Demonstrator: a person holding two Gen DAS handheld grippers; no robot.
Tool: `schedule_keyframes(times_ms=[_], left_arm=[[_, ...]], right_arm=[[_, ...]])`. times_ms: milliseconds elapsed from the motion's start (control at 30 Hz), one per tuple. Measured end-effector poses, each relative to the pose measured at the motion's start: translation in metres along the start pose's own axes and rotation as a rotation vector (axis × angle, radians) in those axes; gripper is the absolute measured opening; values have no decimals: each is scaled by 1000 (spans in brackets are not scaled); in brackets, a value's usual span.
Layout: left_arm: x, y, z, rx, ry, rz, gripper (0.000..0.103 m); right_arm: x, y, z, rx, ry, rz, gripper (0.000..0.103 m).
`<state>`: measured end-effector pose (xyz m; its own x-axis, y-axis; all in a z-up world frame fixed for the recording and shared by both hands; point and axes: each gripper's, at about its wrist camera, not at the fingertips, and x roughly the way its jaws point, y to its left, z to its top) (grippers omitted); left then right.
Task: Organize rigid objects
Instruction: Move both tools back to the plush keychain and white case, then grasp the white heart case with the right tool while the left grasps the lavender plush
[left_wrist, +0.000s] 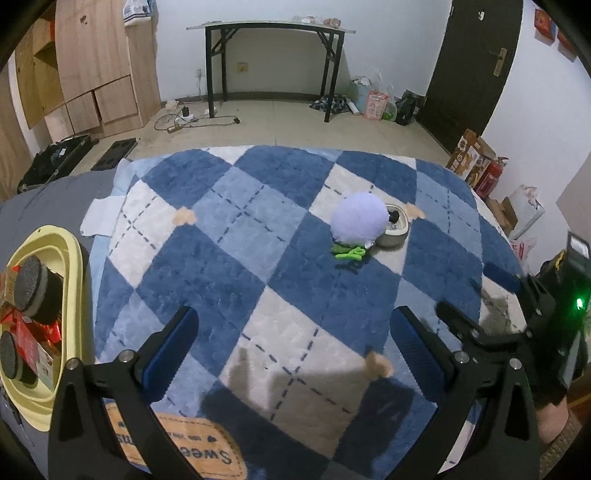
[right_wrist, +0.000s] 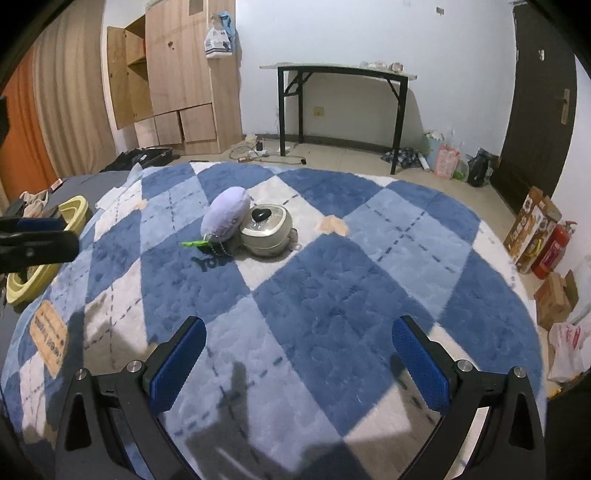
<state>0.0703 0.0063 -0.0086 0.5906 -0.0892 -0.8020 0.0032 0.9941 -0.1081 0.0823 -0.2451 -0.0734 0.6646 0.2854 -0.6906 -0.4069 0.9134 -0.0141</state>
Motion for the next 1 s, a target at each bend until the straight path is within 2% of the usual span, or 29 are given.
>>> schedule_keyframes(times_ms=[100, 200, 267, 367, 500, 633, 700, 767, 800, 867, 900, 967, 1000], left_arm=[[6, -3, 4, 24, -23, -5, 103], [36, -11, 17, 91, 13, -22, 103], [57, -10, 30, 70, 44, -42, 103], [80, -5, 50, 0, 61, -132, 103], [109, -5, 69, -25, 128, -197, 102], [119, -6, 78, -42, 114, -245, 101], [126, -7, 79, -57, 126, -276, 100], [135, -9, 82, -84, 149, -333, 95], [138, -9, 83, -90, 154, -343, 89], [143, -10, 86, -101, 158, -350, 86], [144, -11, 87, -102, 157, -354, 82], [145, -12, 87, -122, 166, -400, 68], [146, -12, 87, -130, 175, -420, 60]], right_arm=[[11, 9, 15, -34, -32, -4, 103], [28, 18, 32, -78, -38, -12, 101], [38, 16, 40, -74, -26, -21, 101], [47, 14, 44, -99, -20, -16, 101], [66, 13, 42, -162, -1, -2, 101], [88, 15, 42, -182, 25, 23, 99], [100, 18, 42, -198, 48, 29, 93], [108, 20, 45, -211, 58, 42, 91], [110, 20, 47, -212, 52, 47, 90], [112, 19, 53, -205, 32, 55, 81], [113, 18, 55, -202, 24, 54, 73], [117, 15, 59, -189, 19, 57, 67], [119, 15, 60, -186, 16, 63, 59]])
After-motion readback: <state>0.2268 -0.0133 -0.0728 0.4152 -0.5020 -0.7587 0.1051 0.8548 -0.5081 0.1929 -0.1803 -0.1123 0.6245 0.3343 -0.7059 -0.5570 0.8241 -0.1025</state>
